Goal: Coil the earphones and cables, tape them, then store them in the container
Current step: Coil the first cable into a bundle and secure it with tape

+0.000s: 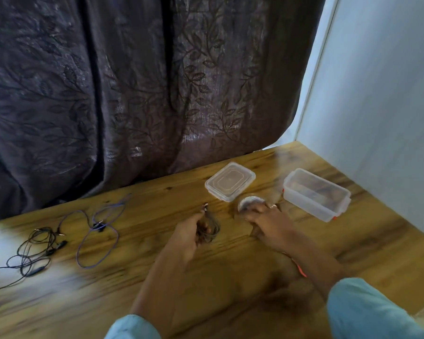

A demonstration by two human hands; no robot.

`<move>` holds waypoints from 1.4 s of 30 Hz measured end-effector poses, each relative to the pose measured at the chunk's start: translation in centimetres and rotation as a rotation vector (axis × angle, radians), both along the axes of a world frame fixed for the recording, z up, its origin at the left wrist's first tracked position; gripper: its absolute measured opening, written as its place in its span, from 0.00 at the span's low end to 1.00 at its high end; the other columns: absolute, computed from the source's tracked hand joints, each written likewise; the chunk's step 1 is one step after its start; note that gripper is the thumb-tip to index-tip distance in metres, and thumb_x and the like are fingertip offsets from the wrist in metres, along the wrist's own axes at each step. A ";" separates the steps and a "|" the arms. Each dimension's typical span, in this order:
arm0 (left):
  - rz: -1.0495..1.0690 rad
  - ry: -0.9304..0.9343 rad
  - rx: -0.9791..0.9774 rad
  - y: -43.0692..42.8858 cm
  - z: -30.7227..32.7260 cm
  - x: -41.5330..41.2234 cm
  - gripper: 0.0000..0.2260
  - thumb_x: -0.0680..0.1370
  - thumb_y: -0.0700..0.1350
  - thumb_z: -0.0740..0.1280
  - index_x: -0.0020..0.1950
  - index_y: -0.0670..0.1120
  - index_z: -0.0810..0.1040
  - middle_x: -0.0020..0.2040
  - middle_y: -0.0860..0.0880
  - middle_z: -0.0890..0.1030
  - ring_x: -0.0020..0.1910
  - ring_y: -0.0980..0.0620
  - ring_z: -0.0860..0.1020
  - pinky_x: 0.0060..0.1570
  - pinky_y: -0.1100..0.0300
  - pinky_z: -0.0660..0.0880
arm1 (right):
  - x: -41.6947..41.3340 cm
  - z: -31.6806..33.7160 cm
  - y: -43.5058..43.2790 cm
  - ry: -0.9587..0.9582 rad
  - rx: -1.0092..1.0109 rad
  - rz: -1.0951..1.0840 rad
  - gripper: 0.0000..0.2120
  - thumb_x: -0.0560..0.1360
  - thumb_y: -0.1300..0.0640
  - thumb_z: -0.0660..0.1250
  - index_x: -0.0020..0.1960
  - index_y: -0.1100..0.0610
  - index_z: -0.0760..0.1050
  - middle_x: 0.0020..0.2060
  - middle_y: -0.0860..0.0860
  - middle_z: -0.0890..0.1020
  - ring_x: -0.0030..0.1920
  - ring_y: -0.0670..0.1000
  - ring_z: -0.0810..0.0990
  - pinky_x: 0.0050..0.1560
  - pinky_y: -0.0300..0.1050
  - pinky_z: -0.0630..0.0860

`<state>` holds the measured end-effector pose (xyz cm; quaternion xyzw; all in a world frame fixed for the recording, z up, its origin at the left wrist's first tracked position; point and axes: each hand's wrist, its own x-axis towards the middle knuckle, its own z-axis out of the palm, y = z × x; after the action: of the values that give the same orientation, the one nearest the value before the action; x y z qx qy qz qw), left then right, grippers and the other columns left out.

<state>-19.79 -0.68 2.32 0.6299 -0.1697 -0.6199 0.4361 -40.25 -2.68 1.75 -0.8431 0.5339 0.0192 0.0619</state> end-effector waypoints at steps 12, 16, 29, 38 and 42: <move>-0.048 -0.471 -0.398 1.6 -0.2 -3.9 0.20 0.67 0.39 0.77 0.51 0.48 0.70 0.49 0.53 0.79 0.46 0.60 0.77 0.39 0.69 0.72 | -0.8 0.5 -2.4 -0.789 0.262 0.037 0.32 0.73 0.62 0.69 0.67 0.35 0.64 0.61 0.44 0.78 0.61 0.46 0.77 0.63 0.51 0.73; 0.021 -0.684 -0.466 1.6 0.9 -4.4 0.22 0.64 0.45 0.79 0.46 0.54 0.67 0.46 0.58 0.78 0.46 0.64 0.75 0.39 0.69 0.70 | 0.0 1.5 -1.7 -1.130 0.510 -0.095 0.27 0.73 0.62 0.71 0.64 0.39 0.69 0.51 0.47 0.84 0.52 0.43 0.82 0.52 0.42 0.79; -0.084 -1.003 -0.505 0.0 0.8 -3.7 0.14 0.71 0.45 0.74 0.47 0.47 0.69 0.40 0.58 0.81 0.42 0.66 0.75 0.38 0.76 0.68 | 1.4 0.3 -1.0 -1.309 0.771 -0.182 0.20 0.73 0.67 0.70 0.61 0.51 0.74 0.46 0.50 0.86 0.49 0.48 0.84 0.42 0.39 0.78; -0.016 -0.996 -0.494 -1.0 0.1 -3.8 0.12 0.71 0.43 0.73 0.43 0.48 0.69 0.41 0.53 0.82 0.40 0.66 0.75 0.37 0.76 0.68 | 1.5 0.3 -1.2 -1.326 0.777 -0.202 0.19 0.73 0.66 0.70 0.59 0.50 0.75 0.45 0.52 0.86 0.47 0.49 0.84 0.37 0.37 0.77; -0.076 -1.094 -0.541 -1.3 -0.2 -3.8 0.10 0.73 0.44 0.71 0.47 0.46 0.70 0.41 0.52 0.81 0.40 0.58 0.79 0.37 0.68 0.72 | 1.5 0.0 -1.1 -1.335 0.767 -0.217 0.21 0.72 0.66 0.71 0.60 0.49 0.74 0.45 0.53 0.86 0.48 0.51 0.84 0.38 0.40 0.78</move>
<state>-23.63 -2.02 2.11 0.7173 -0.5428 -0.1566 0.4078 -38.72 -3.75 1.71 -0.5389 0.4190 -0.3154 0.6592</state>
